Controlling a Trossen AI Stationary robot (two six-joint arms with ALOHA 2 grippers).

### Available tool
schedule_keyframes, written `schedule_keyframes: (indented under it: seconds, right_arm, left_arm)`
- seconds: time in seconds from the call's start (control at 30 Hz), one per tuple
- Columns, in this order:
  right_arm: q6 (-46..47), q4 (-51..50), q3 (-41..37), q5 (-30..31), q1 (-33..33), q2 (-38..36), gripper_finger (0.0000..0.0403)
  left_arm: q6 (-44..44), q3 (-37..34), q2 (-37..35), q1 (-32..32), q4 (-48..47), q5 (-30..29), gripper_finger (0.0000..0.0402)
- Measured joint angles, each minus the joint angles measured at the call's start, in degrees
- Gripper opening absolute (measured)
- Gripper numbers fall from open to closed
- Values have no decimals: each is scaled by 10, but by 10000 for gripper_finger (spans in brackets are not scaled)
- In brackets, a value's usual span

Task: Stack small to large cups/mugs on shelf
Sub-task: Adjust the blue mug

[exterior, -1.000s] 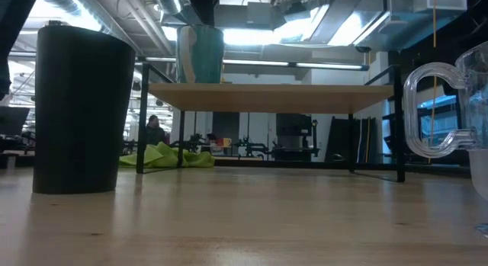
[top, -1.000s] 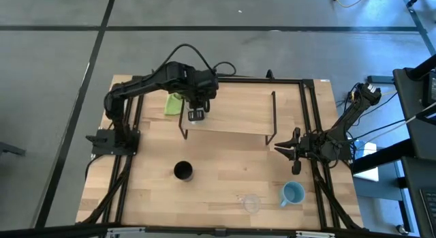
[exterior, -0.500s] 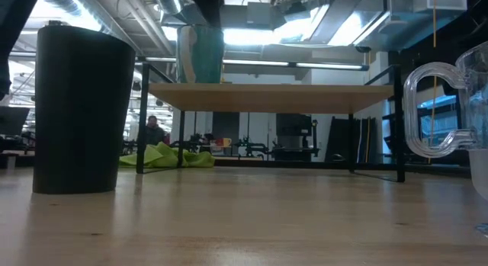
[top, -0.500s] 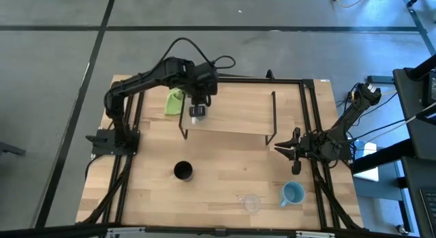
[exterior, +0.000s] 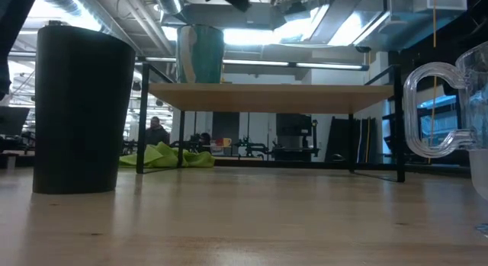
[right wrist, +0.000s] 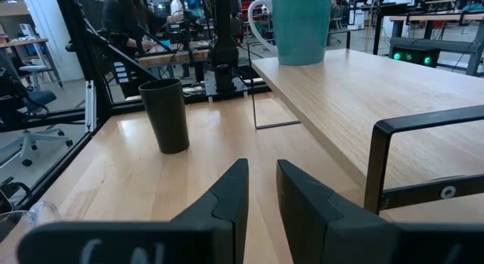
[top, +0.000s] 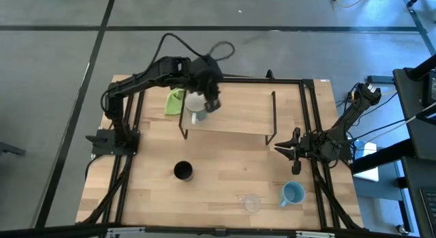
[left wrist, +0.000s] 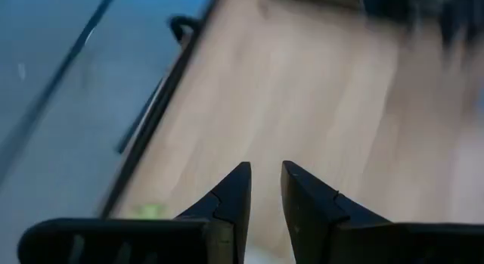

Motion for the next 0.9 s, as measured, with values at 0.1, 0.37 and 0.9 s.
schedule_keyframes:
  seconds: [0.1, 0.37, 0.9]
  right_arm:
    - [-1, 0, 0, 0, 0, 0, 72]
    - [0, 0, 0, 0, 0, 0, 72]
    - [0, 0, 0, 0, 0, 0, 72]
  left_arm:
    - [-174, 0, 0, 4, 14, 0, 70]
    - [-393, 0, 0, 7, -26, -19, 70]
    - [-380, 0, 4, 3, -10, 65, 70]
